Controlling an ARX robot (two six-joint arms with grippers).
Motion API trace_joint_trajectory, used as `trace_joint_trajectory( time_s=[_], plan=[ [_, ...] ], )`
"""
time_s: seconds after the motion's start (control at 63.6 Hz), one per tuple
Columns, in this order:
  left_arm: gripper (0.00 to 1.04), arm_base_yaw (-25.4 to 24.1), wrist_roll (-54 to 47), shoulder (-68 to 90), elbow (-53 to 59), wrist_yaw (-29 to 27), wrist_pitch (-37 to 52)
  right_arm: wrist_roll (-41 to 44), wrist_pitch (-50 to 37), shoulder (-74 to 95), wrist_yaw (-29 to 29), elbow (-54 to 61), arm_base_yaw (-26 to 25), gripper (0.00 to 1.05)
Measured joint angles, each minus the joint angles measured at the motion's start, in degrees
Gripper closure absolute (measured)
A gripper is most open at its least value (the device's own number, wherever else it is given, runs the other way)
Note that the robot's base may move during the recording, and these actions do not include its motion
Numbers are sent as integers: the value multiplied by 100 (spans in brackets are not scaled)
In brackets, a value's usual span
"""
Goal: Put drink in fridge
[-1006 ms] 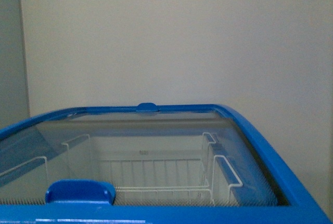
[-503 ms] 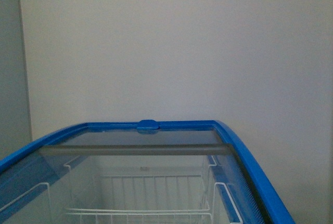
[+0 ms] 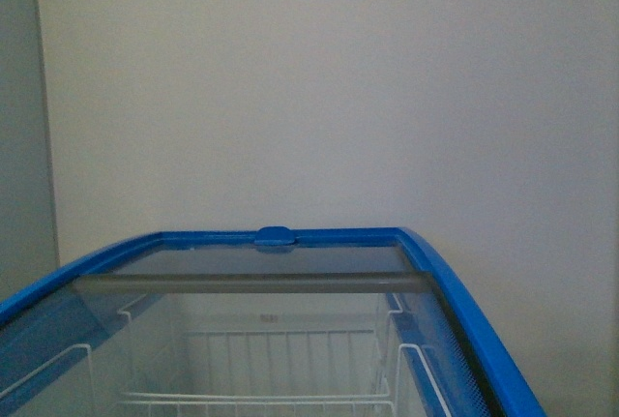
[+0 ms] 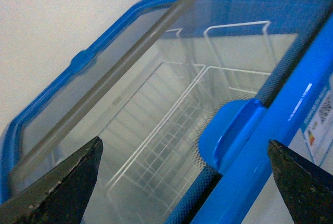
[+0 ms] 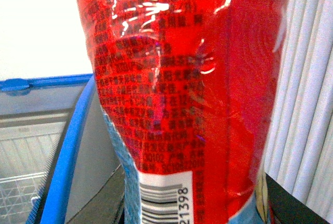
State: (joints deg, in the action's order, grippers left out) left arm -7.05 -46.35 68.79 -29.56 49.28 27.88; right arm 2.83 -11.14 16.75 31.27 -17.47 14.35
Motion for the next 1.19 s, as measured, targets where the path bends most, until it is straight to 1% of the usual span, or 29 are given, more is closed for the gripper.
trace_joint_trajectory(
  time_s=[0.047, 0.094, 0.204, 0.236, 0.267, 0.393, 0.472, 0.566, 0.66, 0.865, 0.928, 1.053, 1.195],
  plan=[
    [8, 59, -527, 170, -260, 260, -396, 0, 0, 0, 2, 0, 0, 65],
    [8, 94, -811, 302, -428, 367, -645, 0, 0, 0, 2, -2, 0, 65],
    [8, 192, -1438, 721, -863, 479, -1346, 0, 0, 0, 2, -2, 0, 65],
    [8, 234, -1652, 892, -1021, 472, -1668, 0, 0, 0, 2, -2, 0, 65],
    [8, 271, -1836, 1045, -1117, 435, -1781, 0, 0, 0, 2, -2, 0, 65],
    [8, 411, -2116, 1652, -1436, 256, -1602, 0, 0, 0, 2, -2, 0, 65],
    [8, 514, -2273, 2028, -1718, 52, -1447, 0, 0, 0, 2, -2, 0, 65],
    [8, 601, -2411, 2400, -2142, -109, -1600, 0, 0, 0, 2, 0, 0, 65],
    [8, 688, -2352, 2702, -2402, -105, -1384, 0, 0, 0, 2, -2, 0, 65],
    [8, 879, -2269, 3287, -3263, -402, -1252, 0, 0, 0, 9, -2, 2, 65],
    [8, 942, -2131, 3491, -3545, -599, -1034, 0, 0, 0, 4, -2, 2, 65],
    [8, 1078, -1902, 3978, -4367, -1346, -774, 0, 0, 0, 4, -2, 2, 65],
    [8, 1198, -1596, 4343, -5016, -1862, -398, 0, 0, 0, 4, 0, 2, 65]
  ],
)
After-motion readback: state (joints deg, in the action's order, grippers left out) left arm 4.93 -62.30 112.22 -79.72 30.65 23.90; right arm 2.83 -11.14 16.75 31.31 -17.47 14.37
